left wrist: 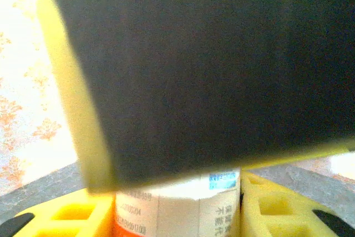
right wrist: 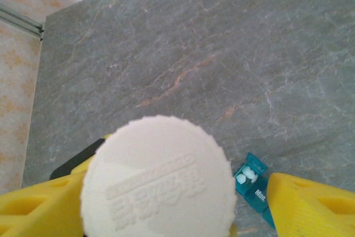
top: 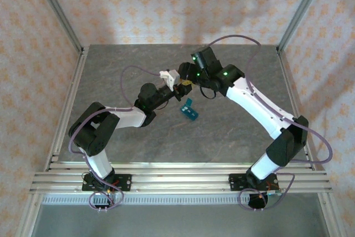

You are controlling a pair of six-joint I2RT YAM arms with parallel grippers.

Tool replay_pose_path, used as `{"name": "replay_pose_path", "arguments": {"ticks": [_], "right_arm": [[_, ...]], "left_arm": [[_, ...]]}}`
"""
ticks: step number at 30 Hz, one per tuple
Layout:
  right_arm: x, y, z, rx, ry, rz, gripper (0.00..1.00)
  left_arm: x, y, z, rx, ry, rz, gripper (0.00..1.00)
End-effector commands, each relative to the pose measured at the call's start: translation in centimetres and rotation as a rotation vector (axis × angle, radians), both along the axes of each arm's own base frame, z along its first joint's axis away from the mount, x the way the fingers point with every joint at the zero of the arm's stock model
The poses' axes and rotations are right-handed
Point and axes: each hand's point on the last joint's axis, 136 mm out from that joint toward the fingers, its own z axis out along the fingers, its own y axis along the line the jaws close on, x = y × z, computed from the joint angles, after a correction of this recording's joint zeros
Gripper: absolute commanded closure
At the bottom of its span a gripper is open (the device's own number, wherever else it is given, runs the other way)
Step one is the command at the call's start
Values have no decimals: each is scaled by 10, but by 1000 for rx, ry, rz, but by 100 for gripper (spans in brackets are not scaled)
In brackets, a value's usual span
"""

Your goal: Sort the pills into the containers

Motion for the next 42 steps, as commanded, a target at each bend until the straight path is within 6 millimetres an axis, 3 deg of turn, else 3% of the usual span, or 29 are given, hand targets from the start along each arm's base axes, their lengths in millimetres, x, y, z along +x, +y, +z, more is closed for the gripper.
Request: {"name": "replay_pose_path", "arguments": {"ticks": [1,11,19,24,29,42], "right_arm": [[1,-2,24,-2,-43,23,16],[0,-13,66,56,-109,55,11],[0,-41,91,77,-177,174,11],[-6,-41,90,89,-168,367,14],[-26,-31,84,60,-163,560,20],[-19,-27,65,24,-97,606,24]], "left_arm": [[-8,2,30,-48,-93,2,100],[-9,0,30,-50,-89,-9,100],[-17,-4,30,-46,-87,-65,100],[-21,-7,31,-56,-71,-115,100],[-28,-9,35,-72,-51,-184,100],[-32,-8,35,-79,-36,-208,100]]}}
